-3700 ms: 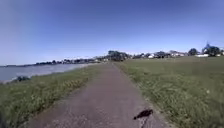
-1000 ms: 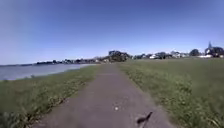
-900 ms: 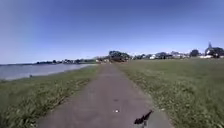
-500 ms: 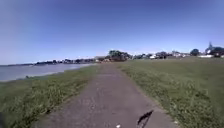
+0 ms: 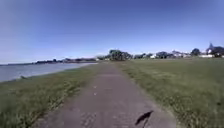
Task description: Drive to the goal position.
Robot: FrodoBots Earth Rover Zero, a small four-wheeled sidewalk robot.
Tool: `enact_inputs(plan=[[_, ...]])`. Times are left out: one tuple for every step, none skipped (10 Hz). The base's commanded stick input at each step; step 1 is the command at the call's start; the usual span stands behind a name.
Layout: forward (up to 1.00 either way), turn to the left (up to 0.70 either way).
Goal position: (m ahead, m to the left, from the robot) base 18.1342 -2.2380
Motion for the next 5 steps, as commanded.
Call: enact_inputs(plan=[[0.7,0.0],[0.7,0.0],[0.7,0.0],[0.7,0.0],[0.7,0.0]])
